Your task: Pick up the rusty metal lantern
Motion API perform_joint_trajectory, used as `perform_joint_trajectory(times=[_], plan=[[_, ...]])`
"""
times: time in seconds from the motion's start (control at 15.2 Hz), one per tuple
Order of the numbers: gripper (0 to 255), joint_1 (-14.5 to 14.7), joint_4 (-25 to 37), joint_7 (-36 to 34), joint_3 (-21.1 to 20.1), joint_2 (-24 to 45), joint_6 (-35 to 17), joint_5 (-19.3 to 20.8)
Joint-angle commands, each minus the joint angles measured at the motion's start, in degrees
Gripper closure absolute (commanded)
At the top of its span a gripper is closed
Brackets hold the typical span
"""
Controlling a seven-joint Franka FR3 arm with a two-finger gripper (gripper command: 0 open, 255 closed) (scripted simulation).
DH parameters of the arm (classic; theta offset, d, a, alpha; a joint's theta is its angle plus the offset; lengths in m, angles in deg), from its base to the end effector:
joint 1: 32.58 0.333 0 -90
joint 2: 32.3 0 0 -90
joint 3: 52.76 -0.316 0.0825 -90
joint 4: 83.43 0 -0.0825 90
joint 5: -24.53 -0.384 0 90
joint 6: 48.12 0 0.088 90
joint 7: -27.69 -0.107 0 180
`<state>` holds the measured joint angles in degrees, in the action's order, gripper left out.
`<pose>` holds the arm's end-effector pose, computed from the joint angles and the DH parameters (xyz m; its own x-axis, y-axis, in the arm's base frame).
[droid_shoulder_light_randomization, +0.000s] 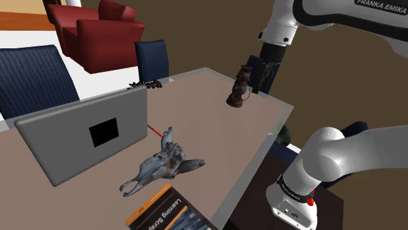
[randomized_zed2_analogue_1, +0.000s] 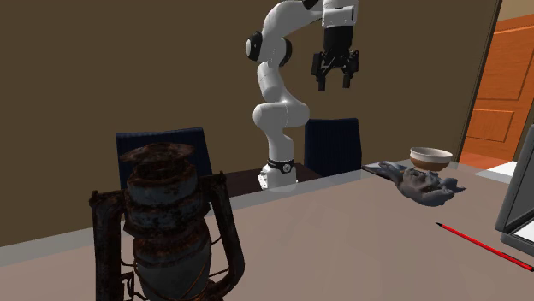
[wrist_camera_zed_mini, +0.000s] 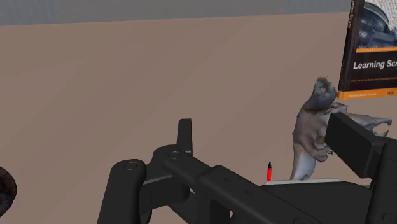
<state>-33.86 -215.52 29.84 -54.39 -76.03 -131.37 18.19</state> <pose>0.3008 0.0176 0.5978 0.9953 0.0468 -0.0853 0.0387 -0.9948 -0.0941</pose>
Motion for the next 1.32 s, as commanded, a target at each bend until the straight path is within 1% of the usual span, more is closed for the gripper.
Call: perform_joint_trajectory(times=[0.0,0.26,0.59,0.92,1.25], plan=[[0,0.0,0.0,0.0,0.0,0.0,0.0,0.0],[0,-2.8,3.4,-4.2,0.2,7.9,-4.3,0.6],[0,-6.0,8.7,-9.5,1.0,17.5,-8.5,1.5],[0,-8.9,14.9,-14.6,2.3,26.7,-11.4,2.4],[0,-11.5,21.9,-19.5,4.2,35.5,-13.0,3.1]])
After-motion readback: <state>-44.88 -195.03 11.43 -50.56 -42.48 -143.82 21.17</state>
